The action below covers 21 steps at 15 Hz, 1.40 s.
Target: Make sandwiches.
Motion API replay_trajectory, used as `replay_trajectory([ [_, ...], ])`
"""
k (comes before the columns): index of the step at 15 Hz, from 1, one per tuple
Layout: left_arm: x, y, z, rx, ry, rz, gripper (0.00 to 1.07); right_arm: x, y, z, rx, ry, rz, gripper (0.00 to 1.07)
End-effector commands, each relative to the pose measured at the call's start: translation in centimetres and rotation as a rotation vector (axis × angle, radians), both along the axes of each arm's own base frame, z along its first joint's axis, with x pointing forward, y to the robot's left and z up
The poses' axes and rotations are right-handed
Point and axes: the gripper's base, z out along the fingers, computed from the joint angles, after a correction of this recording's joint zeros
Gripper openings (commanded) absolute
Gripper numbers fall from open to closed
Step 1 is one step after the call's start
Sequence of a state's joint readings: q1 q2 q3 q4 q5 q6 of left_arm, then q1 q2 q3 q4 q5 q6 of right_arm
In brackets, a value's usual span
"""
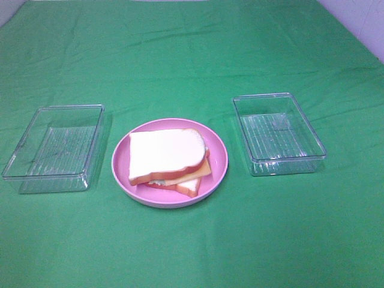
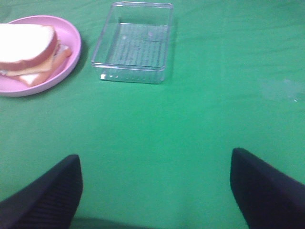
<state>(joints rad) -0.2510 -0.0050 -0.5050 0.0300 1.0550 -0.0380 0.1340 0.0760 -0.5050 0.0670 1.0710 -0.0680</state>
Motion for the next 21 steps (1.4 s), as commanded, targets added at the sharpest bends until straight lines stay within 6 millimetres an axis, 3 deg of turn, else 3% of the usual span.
replay_trajectory([
  [1,-0.2,-0.1,-0.1,-0.005,-0.025,0.139,0.72,0.0,0.0,0.0,-0.011,-0.02,-0.113,0.81],
  [5,-0.3,-0.2,-0.1,-0.003,-0.026,0.277,0.72,0.1,0.0,0.0,-0.01,-0.02,-0.143,0.81],
  [11,-0.3,-0.2,-0.1,-0.004,-0.029,0.277,0.72,-1.3,0.0,0.0,-0.004,-0.108,-0.142,0.8],
  [21,-0.3,-0.2,-0.1,-0.003,-0.026,0.277,0.72,-1.2,0.0,0.0,-0.004,-0.107,-0.142,0.8],
])
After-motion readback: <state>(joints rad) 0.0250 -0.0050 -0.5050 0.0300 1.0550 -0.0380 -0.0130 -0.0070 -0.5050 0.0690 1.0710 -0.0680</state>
